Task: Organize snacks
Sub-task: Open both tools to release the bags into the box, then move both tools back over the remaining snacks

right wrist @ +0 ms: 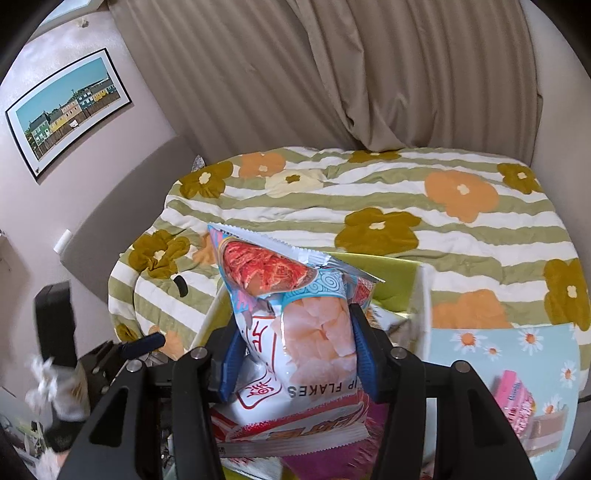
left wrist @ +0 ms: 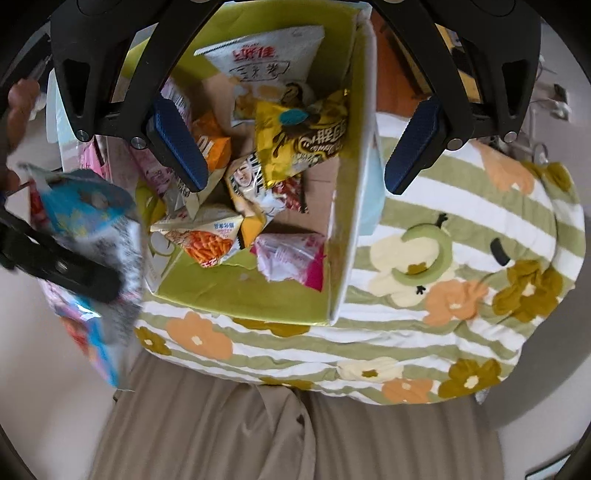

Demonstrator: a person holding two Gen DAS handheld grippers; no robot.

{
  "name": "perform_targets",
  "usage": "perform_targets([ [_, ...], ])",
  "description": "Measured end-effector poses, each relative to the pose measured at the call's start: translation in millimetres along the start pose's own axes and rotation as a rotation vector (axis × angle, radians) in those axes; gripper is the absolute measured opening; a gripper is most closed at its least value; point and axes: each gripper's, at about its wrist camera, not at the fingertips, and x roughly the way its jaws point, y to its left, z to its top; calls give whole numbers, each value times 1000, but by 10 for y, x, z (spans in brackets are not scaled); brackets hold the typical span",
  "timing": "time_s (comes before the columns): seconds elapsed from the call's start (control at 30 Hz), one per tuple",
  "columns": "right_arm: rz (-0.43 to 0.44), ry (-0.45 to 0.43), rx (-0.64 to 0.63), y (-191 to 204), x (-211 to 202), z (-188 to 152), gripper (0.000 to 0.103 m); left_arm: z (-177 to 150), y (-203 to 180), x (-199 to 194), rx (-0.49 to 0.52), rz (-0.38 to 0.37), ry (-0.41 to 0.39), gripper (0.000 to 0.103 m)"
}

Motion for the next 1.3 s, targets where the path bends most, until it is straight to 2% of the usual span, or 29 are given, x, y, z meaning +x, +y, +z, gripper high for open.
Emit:
perform_targets([
  [0.1,22,10,28,22,100,-2,52,-63,48,-33,-7,15,4,96],
  [0.17,28,15,40,30,148,-21,71,-108,63,-44,-10,19,7,96],
  [0.2,33,18,44,32,156,-37,92,-137,66,-52,-8,25,8,96],
  [0.23,36,15,42,33,153,-59,100,-162,63,-58,-6,30,9,96],
  [0.43,15,-28,7,24,37,-192,101,-323,7,-93,4,38,14,96],
  [0.6,-3,-20,-7,7,-69,-258,101,-365,-43,-179,14,29,7,96],
  [0.9,-43,-49,-62,-22,-541,-434,101,-491,-340,-526,12,16,-39,96],
  [1.07,-28,-92,-70,-240,-986,-560,101,-656,-721,-793,-2,-6,-78,96],
  [1.3,-89,-103,-81,-798,-1555,-744,101,-883,-1501,-929,27,-42,-104,96],
])
